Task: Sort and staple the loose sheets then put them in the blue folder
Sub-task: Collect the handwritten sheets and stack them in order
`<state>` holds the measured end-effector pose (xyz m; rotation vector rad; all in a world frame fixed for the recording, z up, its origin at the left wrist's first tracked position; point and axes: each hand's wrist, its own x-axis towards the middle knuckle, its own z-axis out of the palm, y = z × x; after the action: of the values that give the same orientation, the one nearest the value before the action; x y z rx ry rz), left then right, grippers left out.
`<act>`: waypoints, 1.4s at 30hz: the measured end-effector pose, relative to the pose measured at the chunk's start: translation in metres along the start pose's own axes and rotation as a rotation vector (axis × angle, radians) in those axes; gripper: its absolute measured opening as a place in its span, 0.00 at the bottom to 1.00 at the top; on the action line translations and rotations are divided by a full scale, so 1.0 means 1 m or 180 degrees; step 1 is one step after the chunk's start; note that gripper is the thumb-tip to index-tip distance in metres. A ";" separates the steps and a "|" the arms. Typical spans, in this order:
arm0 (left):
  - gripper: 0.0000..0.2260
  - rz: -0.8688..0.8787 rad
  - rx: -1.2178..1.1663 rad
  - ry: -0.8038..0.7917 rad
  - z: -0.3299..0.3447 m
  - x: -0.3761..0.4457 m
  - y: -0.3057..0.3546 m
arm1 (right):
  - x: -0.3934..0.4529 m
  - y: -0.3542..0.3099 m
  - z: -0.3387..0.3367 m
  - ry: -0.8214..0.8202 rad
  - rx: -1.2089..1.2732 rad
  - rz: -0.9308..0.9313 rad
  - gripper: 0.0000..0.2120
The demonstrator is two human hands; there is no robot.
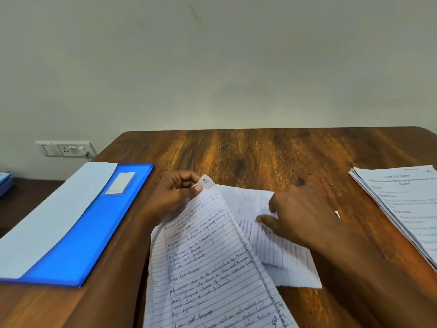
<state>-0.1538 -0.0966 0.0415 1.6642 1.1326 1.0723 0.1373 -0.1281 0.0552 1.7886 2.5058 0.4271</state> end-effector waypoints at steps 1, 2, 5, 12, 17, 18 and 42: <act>0.06 -0.0005 0.0022 0.0002 0.001 0.001 -0.001 | 0.001 -0.001 0.002 0.0079 0.0023 0.0015 0.30; 0.06 -0.0005 0.0059 0.0008 0.002 0.001 -0.001 | 0.001 -0.003 0.005 0.0131 0.0135 -0.0029 0.29; 0.07 -0.0009 0.0137 0.0040 0.005 0.000 -0.002 | 0.000 -0.007 0.015 -0.0127 0.0705 -0.0447 0.31; 0.07 -0.0112 0.0089 0.0040 0.002 0.002 -0.004 | -0.017 -0.037 -0.006 -0.0172 0.0006 -0.0224 0.28; 0.07 -0.0153 0.0152 0.0070 0.004 0.001 -0.005 | -0.017 -0.034 -0.011 0.0132 0.0327 0.0082 0.27; 0.07 -0.0174 0.0162 0.0065 0.005 0.001 -0.005 | -0.015 -0.032 -0.007 0.0131 0.0446 0.0062 0.29; 0.05 -0.0025 0.0661 0.0052 0.044 0.002 -0.005 | 0.013 -0.022 0.039 0.0267 0.3053 0.1028 0.29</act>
<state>-0.1134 -0.1004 0.0246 1.8117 1.2966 0.9920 0.1195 -0.1144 0.0143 2.4828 2.6780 -0.8851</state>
